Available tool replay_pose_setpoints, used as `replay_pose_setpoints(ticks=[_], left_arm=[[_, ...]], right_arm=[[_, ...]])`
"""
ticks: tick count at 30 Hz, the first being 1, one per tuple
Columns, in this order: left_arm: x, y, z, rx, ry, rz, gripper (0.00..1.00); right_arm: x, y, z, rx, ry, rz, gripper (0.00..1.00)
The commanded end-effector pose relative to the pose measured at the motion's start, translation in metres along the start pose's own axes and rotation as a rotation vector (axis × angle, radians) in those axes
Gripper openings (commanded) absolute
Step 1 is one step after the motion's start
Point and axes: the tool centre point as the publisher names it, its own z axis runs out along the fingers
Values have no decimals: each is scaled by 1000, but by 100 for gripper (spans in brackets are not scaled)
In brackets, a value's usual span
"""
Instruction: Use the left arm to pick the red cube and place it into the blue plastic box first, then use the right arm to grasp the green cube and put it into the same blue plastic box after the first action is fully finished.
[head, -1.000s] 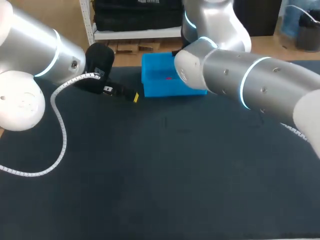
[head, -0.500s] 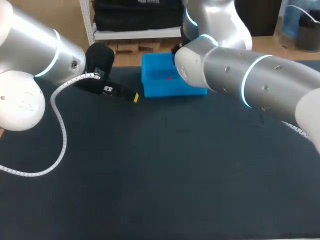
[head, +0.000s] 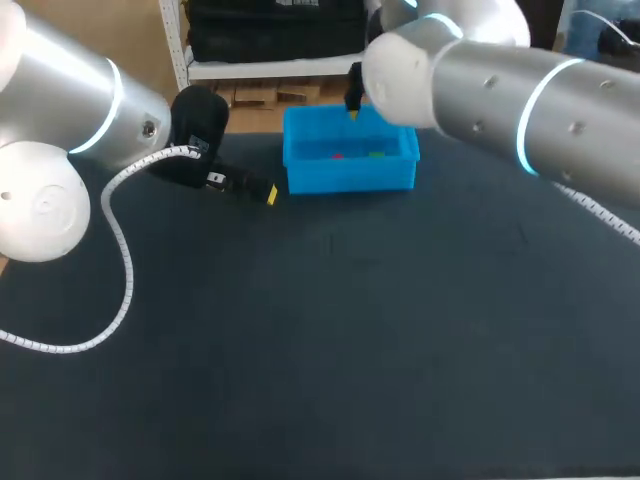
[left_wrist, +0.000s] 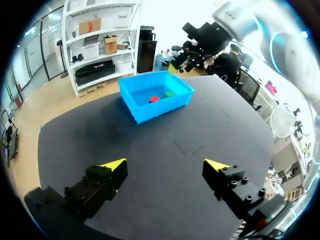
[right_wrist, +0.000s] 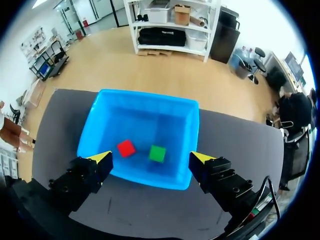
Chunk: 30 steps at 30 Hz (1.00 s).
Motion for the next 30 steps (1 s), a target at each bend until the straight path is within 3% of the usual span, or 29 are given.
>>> replay_pose_setpoints(ticks=[1,19,25,30], left_arm=[[0,1,1,5,-1,1,100],[0,1,1,5,-1,1,100],[0,1,1,5,-1,1,100],[0,1,1,5,-1,1,100]], right_arm=[[46,-4,-38,-14,-104,-14,100],[130,-22,-81,-79,-165,-50,100],[144,-29,-83,-135,-210,-77,100],[144,-29,-83,-135,-210,-77,100]])
